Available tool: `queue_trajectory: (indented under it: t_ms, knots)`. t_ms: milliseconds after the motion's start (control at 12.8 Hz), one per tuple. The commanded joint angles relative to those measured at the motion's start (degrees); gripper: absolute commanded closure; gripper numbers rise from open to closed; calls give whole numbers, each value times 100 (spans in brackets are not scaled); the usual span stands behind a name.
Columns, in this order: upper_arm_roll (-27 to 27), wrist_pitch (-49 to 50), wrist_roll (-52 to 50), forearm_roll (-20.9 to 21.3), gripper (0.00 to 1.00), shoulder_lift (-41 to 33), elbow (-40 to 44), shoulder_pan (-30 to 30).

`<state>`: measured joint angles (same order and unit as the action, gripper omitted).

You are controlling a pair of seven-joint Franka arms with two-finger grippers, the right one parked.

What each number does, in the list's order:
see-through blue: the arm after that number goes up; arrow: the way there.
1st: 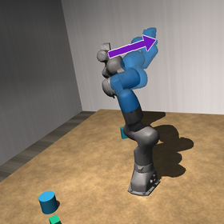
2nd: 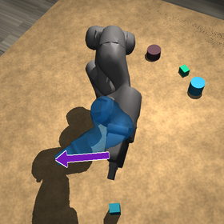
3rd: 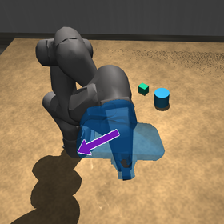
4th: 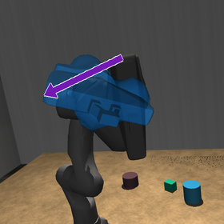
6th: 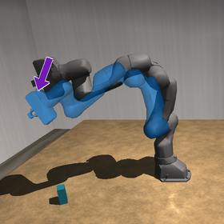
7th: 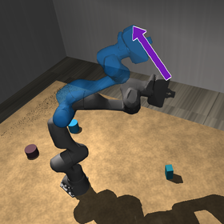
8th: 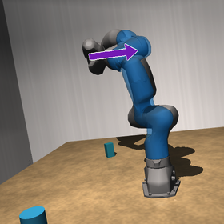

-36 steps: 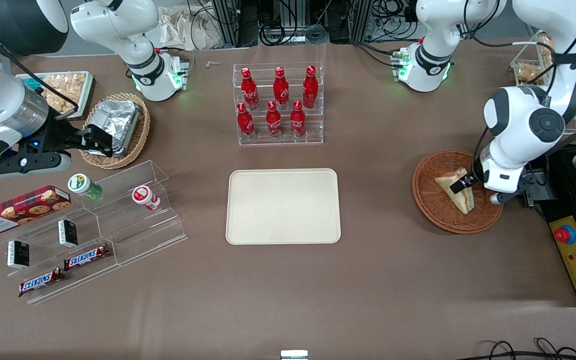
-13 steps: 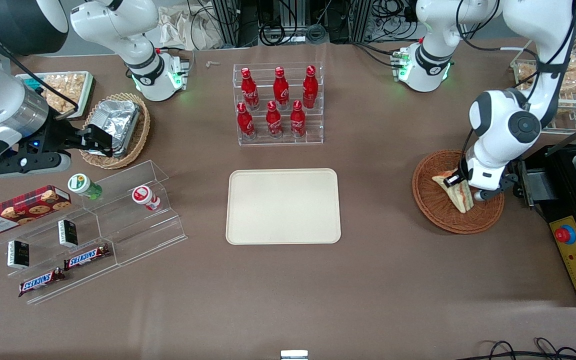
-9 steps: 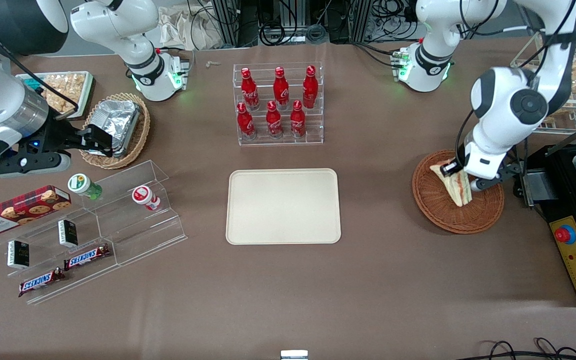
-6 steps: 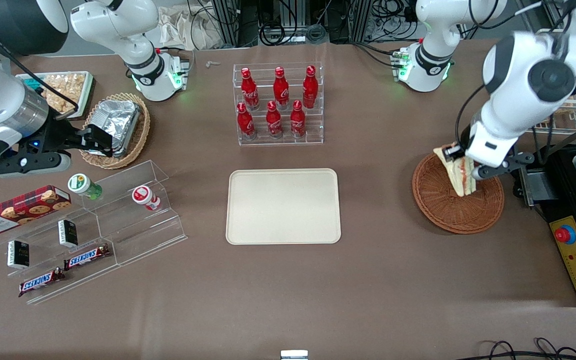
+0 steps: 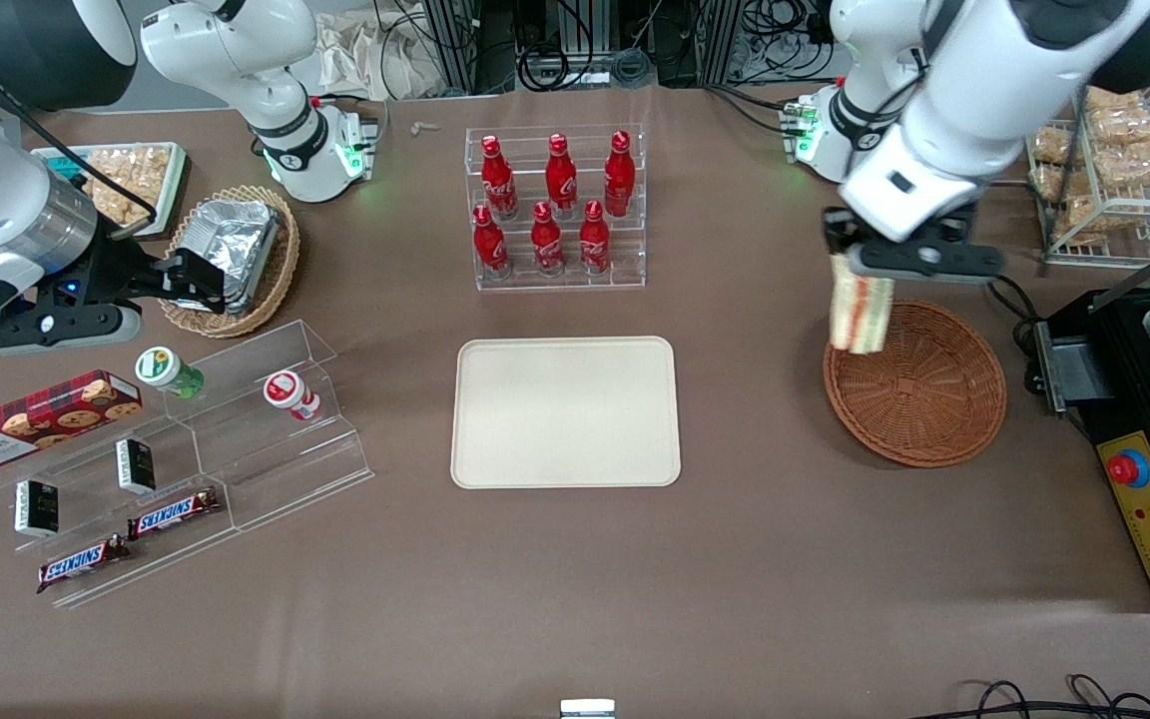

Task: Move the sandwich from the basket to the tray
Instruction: 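Lift the sandwich and carry it with the left gripper over the tray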

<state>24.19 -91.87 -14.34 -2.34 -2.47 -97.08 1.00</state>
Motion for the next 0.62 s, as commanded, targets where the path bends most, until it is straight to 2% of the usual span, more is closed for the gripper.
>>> queue_trajectory:
  t_ms: [0,234,468,546]
  knots:
    - [497,-293,-259,-100,100,668,331,6]
    - [595,-935,-894,57,100,1379,296,198]
    - [604,-1315,-1648,601,100,1977,260,505]
    - [604,-1316,-1816,673,100,1970,208,602]
